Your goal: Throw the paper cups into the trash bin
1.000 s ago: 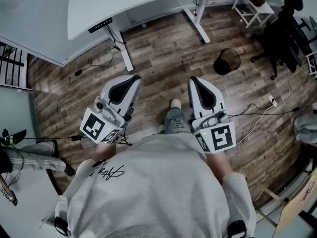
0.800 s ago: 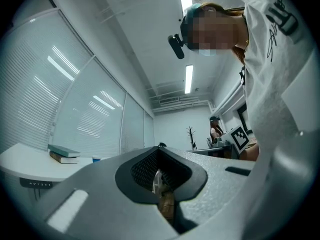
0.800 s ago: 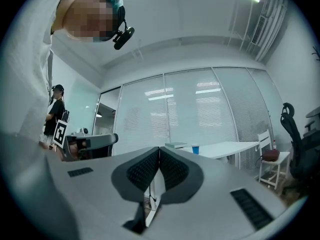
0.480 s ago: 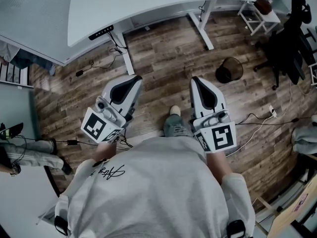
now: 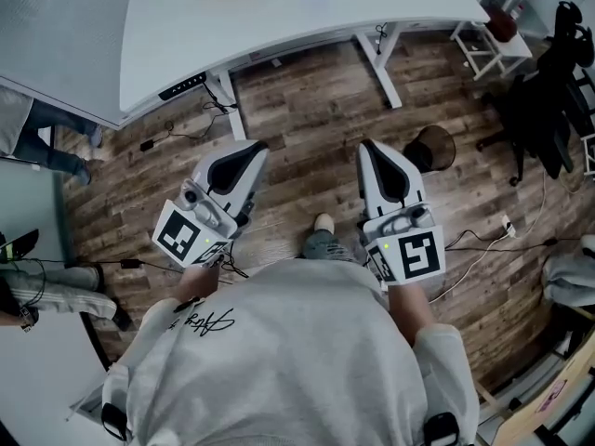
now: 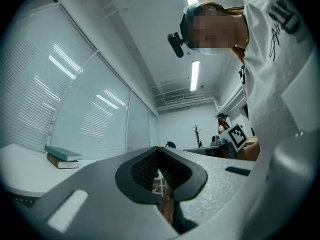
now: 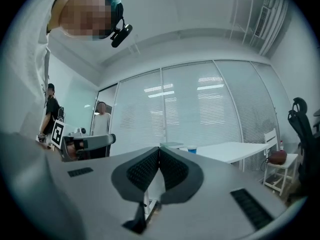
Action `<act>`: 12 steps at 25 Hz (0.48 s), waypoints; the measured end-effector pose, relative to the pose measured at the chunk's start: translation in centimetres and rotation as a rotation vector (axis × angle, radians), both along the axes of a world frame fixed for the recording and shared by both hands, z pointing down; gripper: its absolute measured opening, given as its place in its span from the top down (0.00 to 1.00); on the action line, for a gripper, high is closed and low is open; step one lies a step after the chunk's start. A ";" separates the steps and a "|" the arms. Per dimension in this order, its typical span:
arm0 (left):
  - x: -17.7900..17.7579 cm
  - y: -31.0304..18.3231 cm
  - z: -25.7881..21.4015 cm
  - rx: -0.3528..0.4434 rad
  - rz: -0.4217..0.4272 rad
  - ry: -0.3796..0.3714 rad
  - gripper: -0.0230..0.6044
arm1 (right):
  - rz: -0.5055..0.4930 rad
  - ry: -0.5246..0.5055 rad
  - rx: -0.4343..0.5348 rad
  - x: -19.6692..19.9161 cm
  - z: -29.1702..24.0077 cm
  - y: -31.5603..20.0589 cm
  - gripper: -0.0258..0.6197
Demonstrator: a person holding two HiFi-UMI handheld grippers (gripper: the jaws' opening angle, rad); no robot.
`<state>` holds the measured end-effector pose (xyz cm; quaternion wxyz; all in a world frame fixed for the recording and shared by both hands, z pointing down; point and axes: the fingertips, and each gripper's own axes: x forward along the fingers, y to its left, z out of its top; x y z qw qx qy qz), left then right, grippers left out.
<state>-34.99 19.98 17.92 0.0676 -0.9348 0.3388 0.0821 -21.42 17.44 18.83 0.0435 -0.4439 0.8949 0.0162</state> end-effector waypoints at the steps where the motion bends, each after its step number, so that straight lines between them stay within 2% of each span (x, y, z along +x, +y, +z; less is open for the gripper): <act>1: 0.2 -0.6 0.0 0.000 -0.004 -0.001 0.96 | -0.003 0.001 -0.005 0.2 0.1 -0.6 0.94; 12: 1.8 -6.7 0.1 -0.002 -0.067 0.003 0.96 | -0.081 0.017 -0.020 1.3 0.6 -7.3 0.94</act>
